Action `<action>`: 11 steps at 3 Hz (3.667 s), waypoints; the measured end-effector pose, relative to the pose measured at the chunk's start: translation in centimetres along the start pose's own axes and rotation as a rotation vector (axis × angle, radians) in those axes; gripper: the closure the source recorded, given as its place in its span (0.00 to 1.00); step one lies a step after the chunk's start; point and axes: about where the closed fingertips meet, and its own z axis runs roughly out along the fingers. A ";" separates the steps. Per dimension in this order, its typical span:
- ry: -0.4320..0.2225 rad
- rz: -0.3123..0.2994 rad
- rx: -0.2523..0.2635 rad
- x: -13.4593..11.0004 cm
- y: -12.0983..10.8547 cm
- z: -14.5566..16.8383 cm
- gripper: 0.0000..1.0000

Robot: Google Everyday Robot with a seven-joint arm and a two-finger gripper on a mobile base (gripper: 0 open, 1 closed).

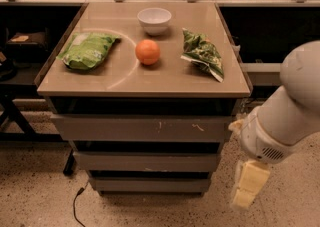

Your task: Open bottom drawer

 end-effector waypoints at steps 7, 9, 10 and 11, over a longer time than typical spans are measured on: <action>-0.234 0.058 -0.189 -1.3 -2.1 32.6 0.00; -0.248 0.096 -0.222 -0.9 -3.6 38.2 0.00; -0.258 0.091 -0.230 -0.9 -3.5 38.5 0.00; -0.306 0.098 -0.201 -0.7 -4.7 41.6 0.00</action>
Offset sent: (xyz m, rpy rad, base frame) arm -0.0270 0.0840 -0.2469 0.1392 0.2050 -0.1325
